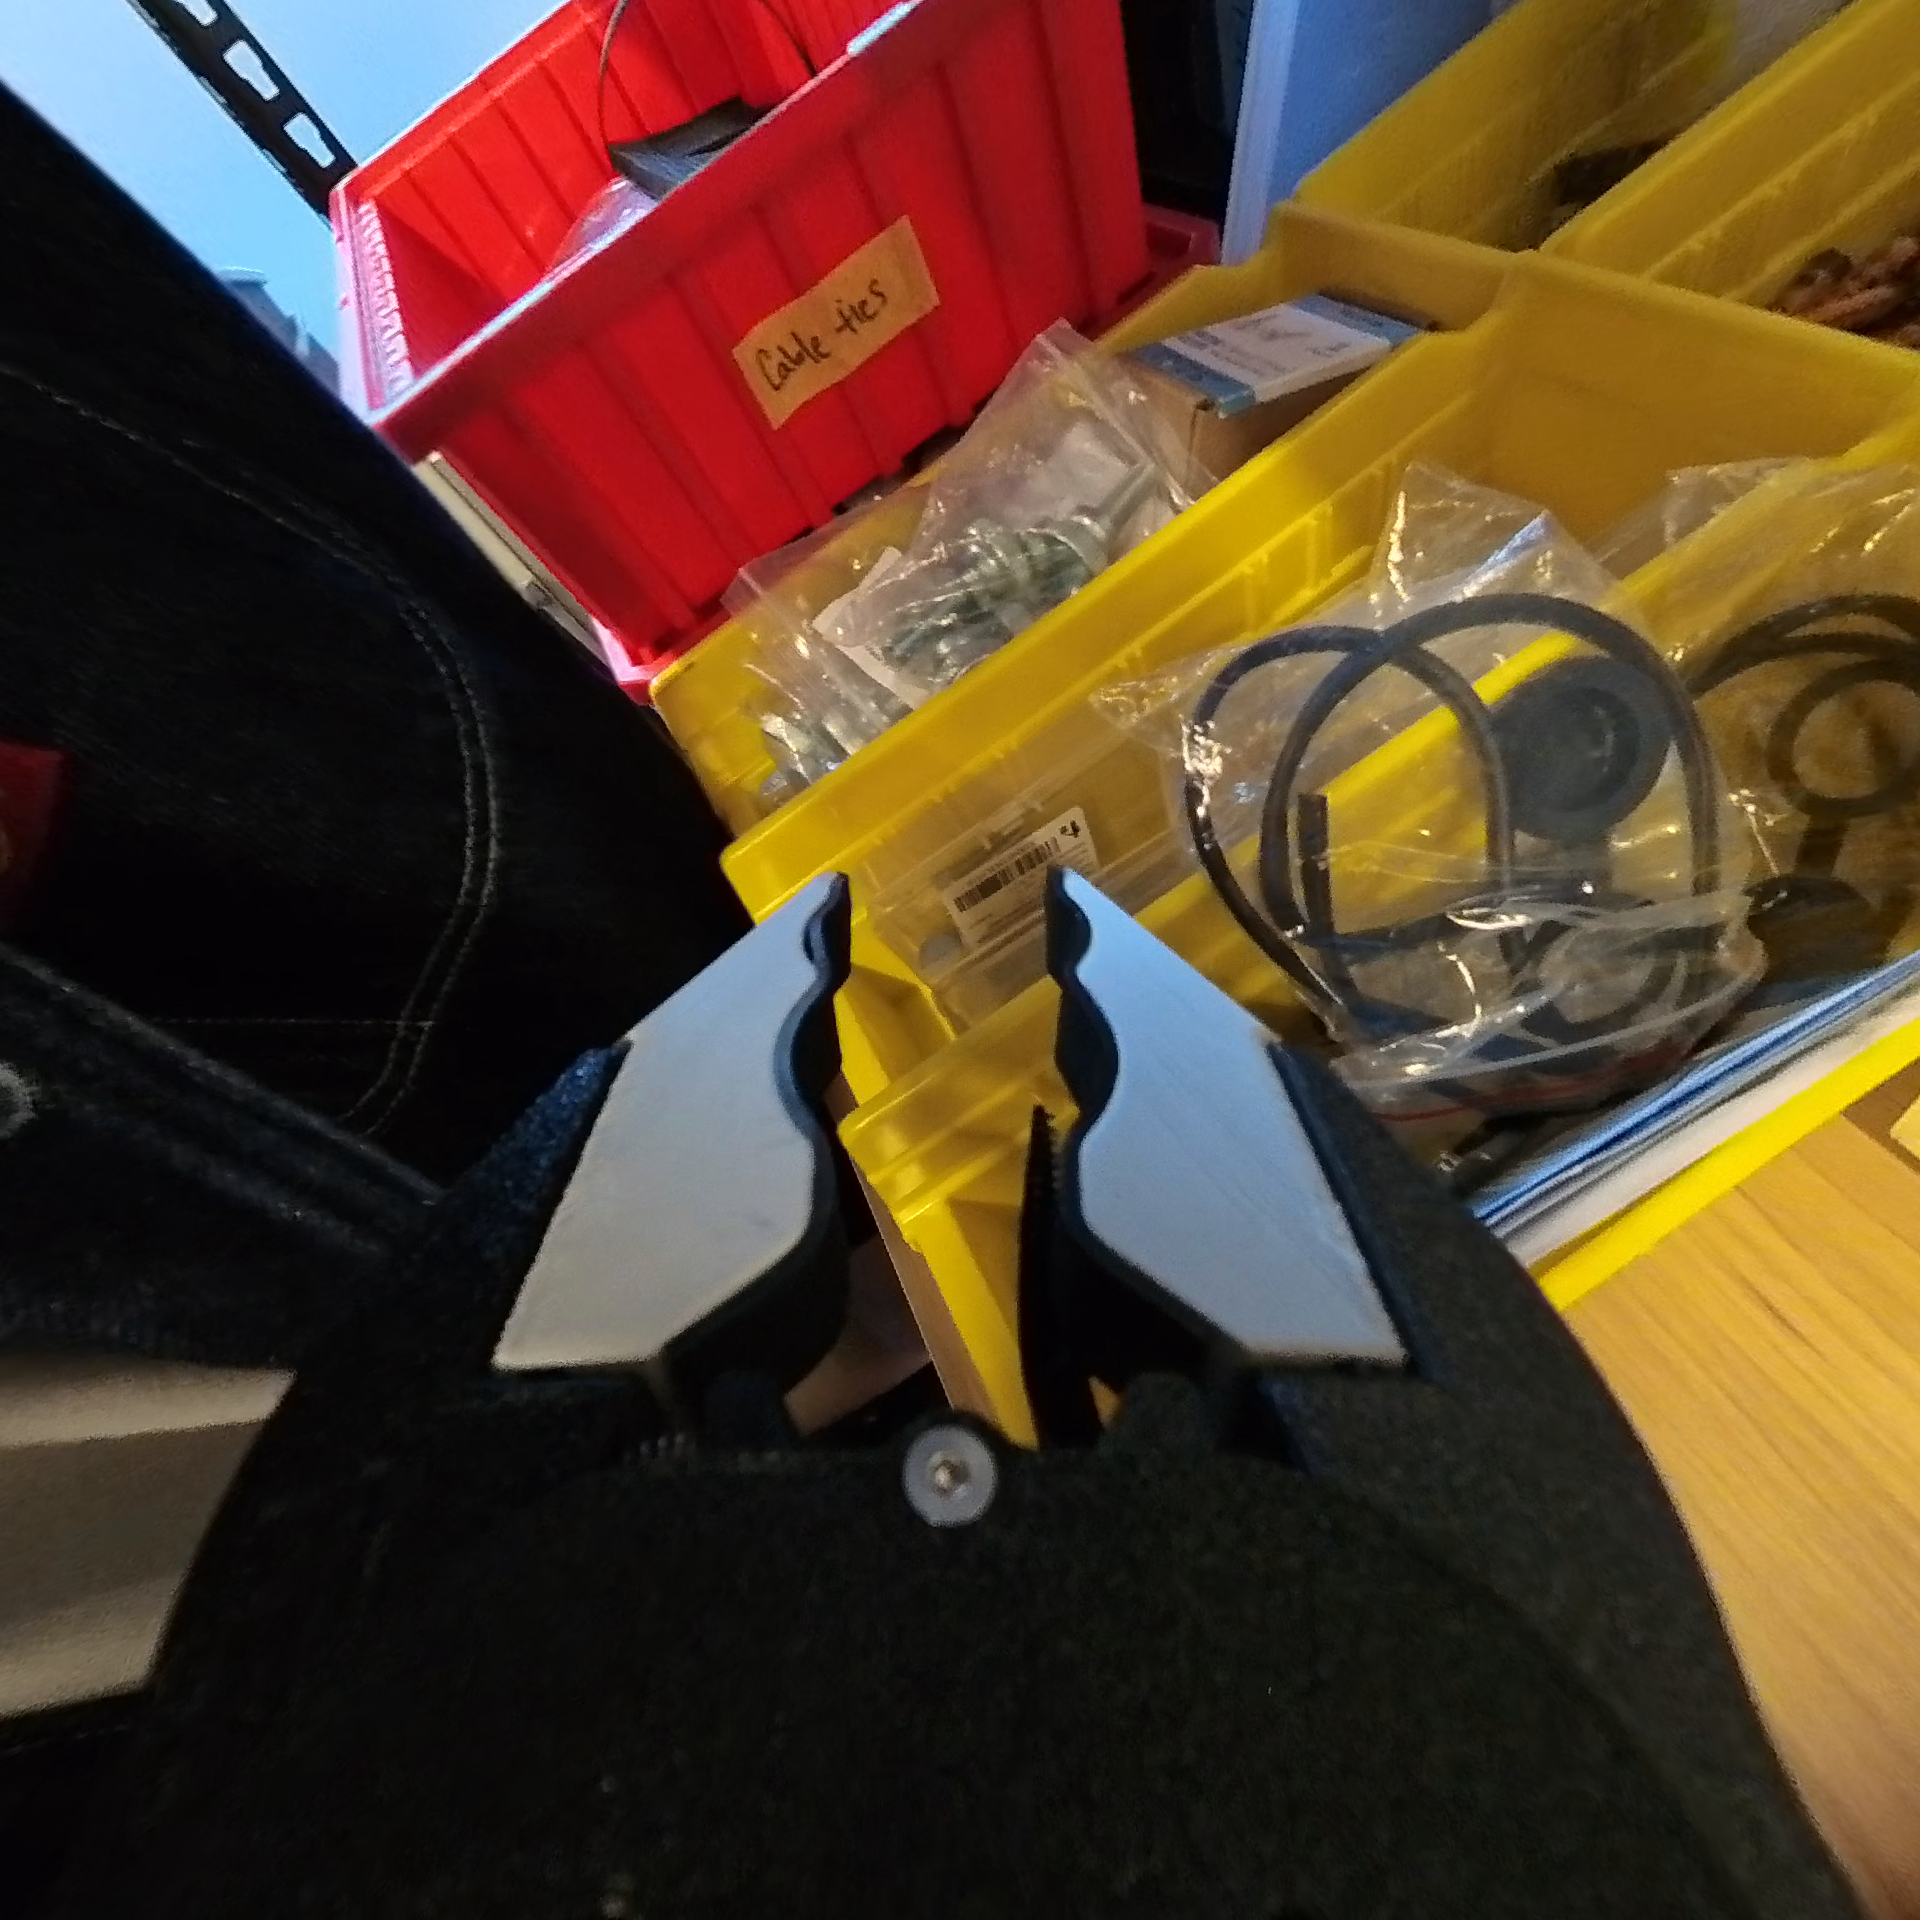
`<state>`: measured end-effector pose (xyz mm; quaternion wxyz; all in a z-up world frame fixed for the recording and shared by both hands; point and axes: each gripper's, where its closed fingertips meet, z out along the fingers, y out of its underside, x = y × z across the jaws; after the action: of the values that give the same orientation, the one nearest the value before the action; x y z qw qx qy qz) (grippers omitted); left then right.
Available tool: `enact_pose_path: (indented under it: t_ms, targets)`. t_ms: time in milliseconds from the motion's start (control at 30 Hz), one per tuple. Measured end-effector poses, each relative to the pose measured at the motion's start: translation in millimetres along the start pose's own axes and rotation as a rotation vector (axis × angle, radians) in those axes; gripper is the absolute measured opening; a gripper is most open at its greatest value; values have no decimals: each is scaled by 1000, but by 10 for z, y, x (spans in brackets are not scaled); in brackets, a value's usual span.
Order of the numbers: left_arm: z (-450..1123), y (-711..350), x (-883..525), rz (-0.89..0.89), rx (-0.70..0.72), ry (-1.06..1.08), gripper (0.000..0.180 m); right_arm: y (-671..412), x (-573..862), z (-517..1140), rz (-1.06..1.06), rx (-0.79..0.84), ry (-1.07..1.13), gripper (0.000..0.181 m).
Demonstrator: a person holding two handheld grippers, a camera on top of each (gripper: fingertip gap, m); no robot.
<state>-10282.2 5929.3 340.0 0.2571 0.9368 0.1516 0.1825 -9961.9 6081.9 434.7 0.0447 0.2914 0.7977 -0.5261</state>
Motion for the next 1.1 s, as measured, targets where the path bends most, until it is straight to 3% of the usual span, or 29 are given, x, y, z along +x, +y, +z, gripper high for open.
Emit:
enact_pose_path:
  t_ms: [33,167,267,533,633,767,867,933,1033,1100]
  targets:
    - [-85,-7,56,13,35,-11,11,-10,-8,0,-7,3,-6,36]
    - [-497,152,194,65,95,-209,12,-92,-48,14,-28,26,-39,35]
    - [-847,277,320,67,226,-408,12,-210,-8,45,-37,76,-35,34]
    - [-1289,603,2000,0,1263,-257,11,-582,71,-68,-143,300,-61,34]
    - [-1167,803,2655,-10,1499,-191,11,-627,-2,-8,-95,277,-157,50]
    - [-959,1052,3472,40,1825,-115,12,-852,-268,-70,-130,302,-223,54]
    - [-837,1407,3953,76,1989,-293,11,-905,-874,-94,-161,311,-422,54]
    - [-792,1647,4356,103,2072,-233,12,-887,-1298,-75,-164,323,-546,52]
    - [-568,1837,4772,107,2041,-316,12,-993,-1924,-168,-223,443,-663,45]
    - [-414,1979,5099,130,2105,-260,12,-1043,-2351,-288,-271,526,-720,35]
